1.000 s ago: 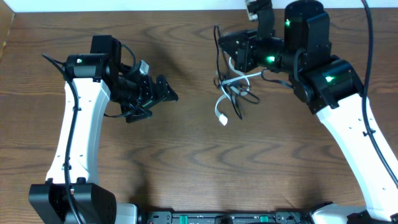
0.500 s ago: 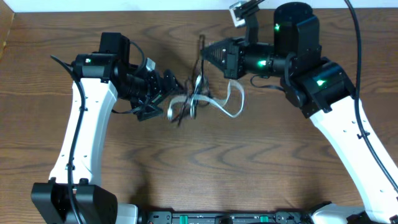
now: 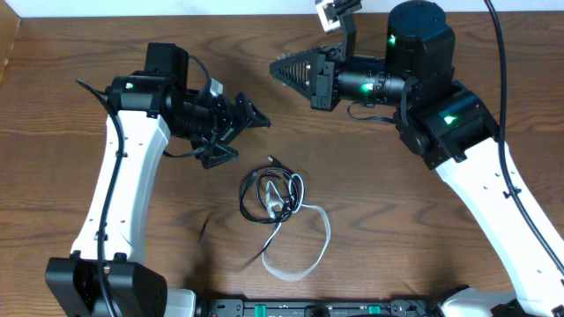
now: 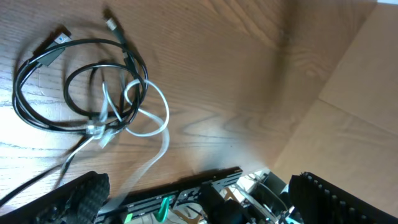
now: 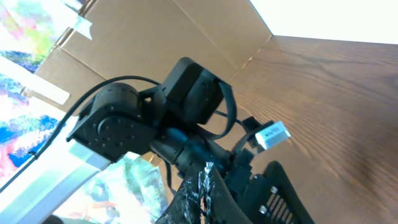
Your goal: Untangle cables
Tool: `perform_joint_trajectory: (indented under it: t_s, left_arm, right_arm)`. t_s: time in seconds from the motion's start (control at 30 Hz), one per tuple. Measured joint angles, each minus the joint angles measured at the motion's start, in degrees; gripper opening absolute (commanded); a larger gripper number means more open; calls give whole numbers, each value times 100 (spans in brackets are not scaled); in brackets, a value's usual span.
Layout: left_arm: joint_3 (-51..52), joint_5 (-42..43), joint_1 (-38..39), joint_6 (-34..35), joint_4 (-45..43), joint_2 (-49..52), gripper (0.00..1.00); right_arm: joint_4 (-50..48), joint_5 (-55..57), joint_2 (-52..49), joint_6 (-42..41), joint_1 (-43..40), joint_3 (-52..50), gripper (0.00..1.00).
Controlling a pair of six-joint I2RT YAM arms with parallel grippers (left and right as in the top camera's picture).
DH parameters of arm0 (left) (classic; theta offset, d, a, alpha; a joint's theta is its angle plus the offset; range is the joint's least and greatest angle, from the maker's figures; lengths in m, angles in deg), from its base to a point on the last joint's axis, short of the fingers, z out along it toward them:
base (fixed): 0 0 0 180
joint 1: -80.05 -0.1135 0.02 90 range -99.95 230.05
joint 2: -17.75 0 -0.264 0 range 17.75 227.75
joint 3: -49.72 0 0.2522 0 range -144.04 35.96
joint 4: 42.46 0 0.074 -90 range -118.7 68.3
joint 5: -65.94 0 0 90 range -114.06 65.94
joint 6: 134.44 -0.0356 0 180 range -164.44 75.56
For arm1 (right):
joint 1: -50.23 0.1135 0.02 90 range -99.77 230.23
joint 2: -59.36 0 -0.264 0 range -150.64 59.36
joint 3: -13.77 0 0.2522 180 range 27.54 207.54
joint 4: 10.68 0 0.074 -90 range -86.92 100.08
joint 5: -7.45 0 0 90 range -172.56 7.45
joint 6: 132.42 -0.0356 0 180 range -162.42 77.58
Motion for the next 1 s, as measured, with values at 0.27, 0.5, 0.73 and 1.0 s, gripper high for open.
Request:
perform_joint_trajectory:
  t_s: [0.27,0.5,0.73,1.0]
  left_arm:
    - [0,-1342,85,4,247,0,98]
    - [0,-2551,85,7,446,0,98]
    - [0,-3486,79,391,444,0,98]
    - [0,-3821,46,837,531,0,98]
  right_arm:
    - [1541,868,0,284,-173,7,31]
    - [2907,1700,-20,918,-175,4,52]
    - [3504,1945,-509,1397,251,-76,66]
    - [3694,2129,-1891,1532,1029,-350,77]
